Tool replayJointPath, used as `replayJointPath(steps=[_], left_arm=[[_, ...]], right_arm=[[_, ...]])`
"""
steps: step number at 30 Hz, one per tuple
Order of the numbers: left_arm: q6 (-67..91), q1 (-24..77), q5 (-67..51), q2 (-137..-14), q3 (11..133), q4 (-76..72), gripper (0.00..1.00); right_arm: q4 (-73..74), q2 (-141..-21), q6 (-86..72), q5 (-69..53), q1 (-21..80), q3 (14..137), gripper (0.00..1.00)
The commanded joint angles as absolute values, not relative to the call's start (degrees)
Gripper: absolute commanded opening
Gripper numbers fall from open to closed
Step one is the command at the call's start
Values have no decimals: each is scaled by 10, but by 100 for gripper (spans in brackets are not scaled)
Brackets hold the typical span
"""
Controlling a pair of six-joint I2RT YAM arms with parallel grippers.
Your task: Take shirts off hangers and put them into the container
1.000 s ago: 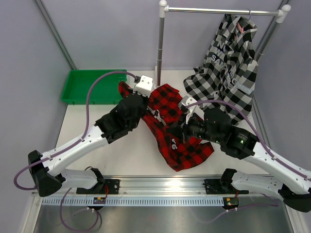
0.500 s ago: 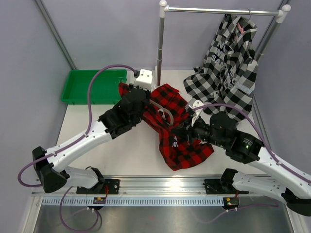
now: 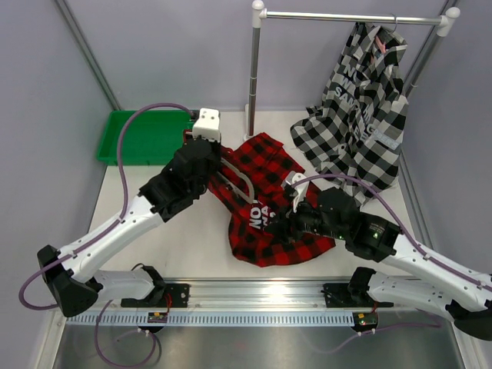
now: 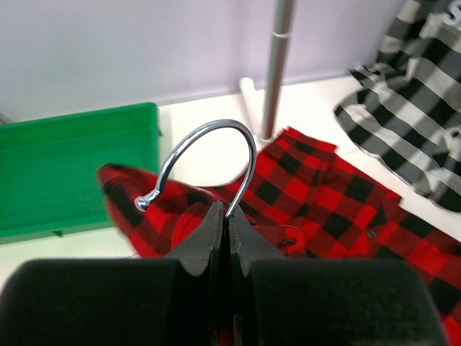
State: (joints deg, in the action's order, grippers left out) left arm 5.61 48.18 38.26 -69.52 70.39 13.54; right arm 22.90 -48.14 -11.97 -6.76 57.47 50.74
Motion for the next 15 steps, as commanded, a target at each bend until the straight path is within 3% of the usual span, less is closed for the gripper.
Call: replayJointPath(steps=[1,4,8,11,15], left_arm=[[33,468,392,-656,677,67,0],[16,468,397,-642,653,55,0],[12,468,407,-632,628,48,0],[18,468,408,-632,621,47,0],[27,469,405,-635,620,50,0]], right_arm=[[257,-476,-127,-92,584,514,48],[289,-469,-122,-79,584,547,64],[329,-472,-132,-44,584,600,69],[334,-489,-142,-20,584,644,80],[313,-533,-153,-8,584,687,85]])
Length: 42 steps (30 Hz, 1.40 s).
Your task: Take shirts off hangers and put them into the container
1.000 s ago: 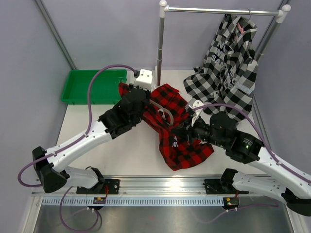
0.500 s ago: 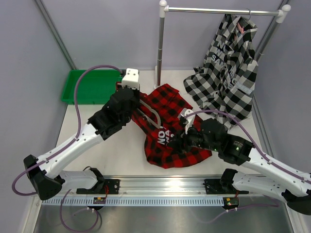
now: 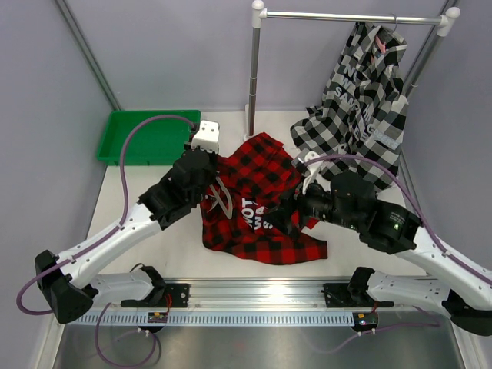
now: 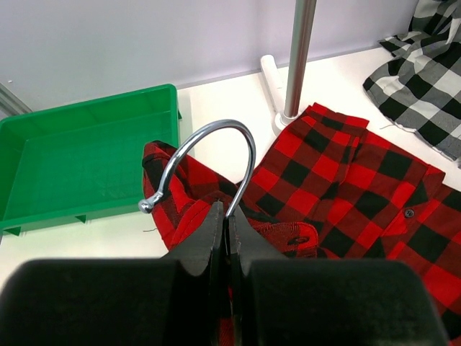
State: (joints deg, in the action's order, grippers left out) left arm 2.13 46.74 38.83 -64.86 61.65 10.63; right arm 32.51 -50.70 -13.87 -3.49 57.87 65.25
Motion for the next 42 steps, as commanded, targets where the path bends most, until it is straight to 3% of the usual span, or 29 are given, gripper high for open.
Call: replayJointPath(steps=[1,18,24,35,42], left_arm=[[28,469,403,-634,620,51,0],[17,473,436,-632,610,47,0],[18,473,438,-632,609,47,0],[15,474,439,-627,606,47,0],[12,477,436,-621,604,47,0]], right_arm=[[300,-554,-154,-7,584,699,86],[240,-717,-198,13,642,809,86],[234,-751,-196,50,655,827,81],[223,-787,-200,87,655,831,54],[198,-780,-205,115,655,805,21]])
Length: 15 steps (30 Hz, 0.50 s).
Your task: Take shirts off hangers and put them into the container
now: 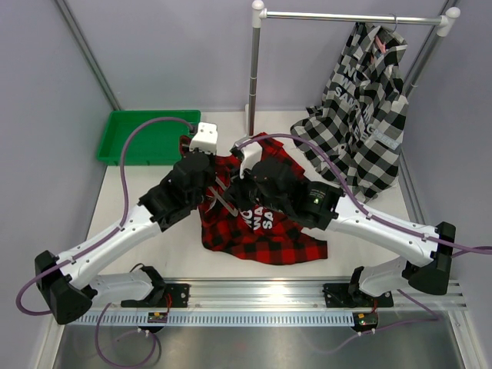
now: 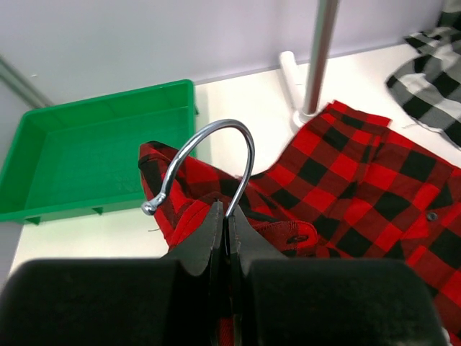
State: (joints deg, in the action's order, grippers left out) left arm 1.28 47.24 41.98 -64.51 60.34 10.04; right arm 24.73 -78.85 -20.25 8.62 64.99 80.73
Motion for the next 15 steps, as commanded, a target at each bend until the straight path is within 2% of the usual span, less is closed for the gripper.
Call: replayJointPath(steps=[1,4,7,11,12,15], left_arm=[[12,477,433,-620,603,47,0],[13,477,425,-615,602,47,0],[17,477,406,-607,602,50,5],[26,478,375,-594,603,60,27],[28,478,372,-592,603,62,40],[43,479,357,-582,611,83,60]], right_arm=[[196,-775,-206,117,655,802,14],[198,-771,-207,128,655,795,0],[201,-765,-208,138,655,788,0],[200,-751,-211,148,655,771,0],[200,-749,-212,151,655,764,0],[200,-737,-213,157,656,752,0]])
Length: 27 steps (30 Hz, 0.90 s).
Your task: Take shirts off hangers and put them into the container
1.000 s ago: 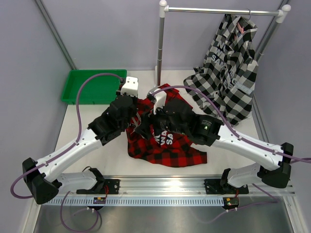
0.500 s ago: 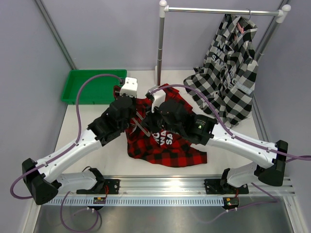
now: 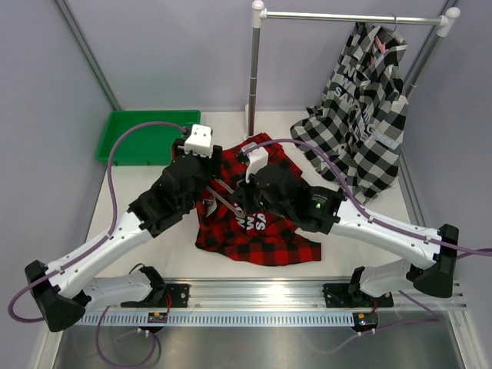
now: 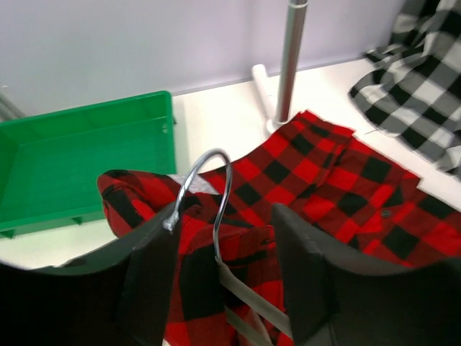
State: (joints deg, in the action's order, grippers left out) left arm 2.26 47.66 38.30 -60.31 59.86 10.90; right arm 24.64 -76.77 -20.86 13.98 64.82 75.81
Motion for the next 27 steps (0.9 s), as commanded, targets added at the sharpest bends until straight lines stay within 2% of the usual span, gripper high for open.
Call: replayJointPath(steps=[1,2,3,5,13,20,27], left_arm=[[48,479,349,-579,615,89,71],[52,479,345,-575,619,101,78],[57,479,336,-571,623,112,90],[72,479,326,-563,642,146,99],[126,479,259,-520,700,293,99],[171,479,236,-462,638,335,99],[193,479,216,-465,578,326,96]], right_arm=[[200,-735,-212,159,655,751,0],[201,-733,-212,161,655,749,0],[202,-730,-211,164,655,745,0],[201,-725,-210,169,655,740,0],[196,-712,-199,198,655,722,0],[190,-702,-190,202,655,717,0],[184,-687,-186,192,655,708,0]])
